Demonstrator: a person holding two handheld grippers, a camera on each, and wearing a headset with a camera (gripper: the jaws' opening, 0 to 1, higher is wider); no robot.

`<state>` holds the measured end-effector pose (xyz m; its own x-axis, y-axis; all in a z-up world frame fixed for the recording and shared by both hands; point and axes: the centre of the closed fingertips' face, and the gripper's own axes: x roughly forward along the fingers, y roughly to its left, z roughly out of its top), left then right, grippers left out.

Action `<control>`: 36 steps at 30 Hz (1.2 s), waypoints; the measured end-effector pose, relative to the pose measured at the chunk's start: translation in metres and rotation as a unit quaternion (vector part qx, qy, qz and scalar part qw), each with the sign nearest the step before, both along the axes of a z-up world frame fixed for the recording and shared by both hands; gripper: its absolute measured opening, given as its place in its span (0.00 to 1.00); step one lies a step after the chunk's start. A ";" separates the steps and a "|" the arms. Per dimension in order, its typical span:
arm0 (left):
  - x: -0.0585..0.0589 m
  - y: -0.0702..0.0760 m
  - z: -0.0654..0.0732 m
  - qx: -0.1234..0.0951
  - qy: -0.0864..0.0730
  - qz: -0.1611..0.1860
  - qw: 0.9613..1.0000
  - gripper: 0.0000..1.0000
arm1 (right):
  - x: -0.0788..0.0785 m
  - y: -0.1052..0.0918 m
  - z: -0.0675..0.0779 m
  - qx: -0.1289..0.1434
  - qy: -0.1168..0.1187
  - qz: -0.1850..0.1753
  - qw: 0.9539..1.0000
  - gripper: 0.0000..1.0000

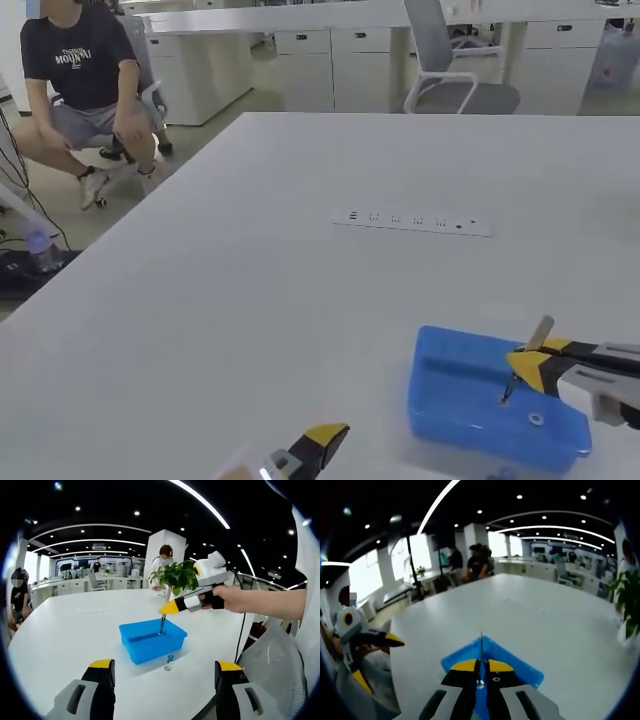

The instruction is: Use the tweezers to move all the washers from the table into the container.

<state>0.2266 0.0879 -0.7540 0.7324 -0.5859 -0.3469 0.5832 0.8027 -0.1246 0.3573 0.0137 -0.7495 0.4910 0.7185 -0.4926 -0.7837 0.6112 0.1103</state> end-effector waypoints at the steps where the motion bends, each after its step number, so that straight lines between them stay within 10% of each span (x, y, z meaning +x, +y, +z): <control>1: 0.000 0.000 0.001 0.000 -0.001 0.001 1.000 0.83 | 0.001 -0.001 -0.001 0.000 0.001 -0.001 1.000 0.03; 36: -0.001 0.001 -0.005 0.016 0.012 0.002 1.000 0.80 | 0.032 -0.020 -0.046 -0.001 0.045 -0.028 0.999 0.03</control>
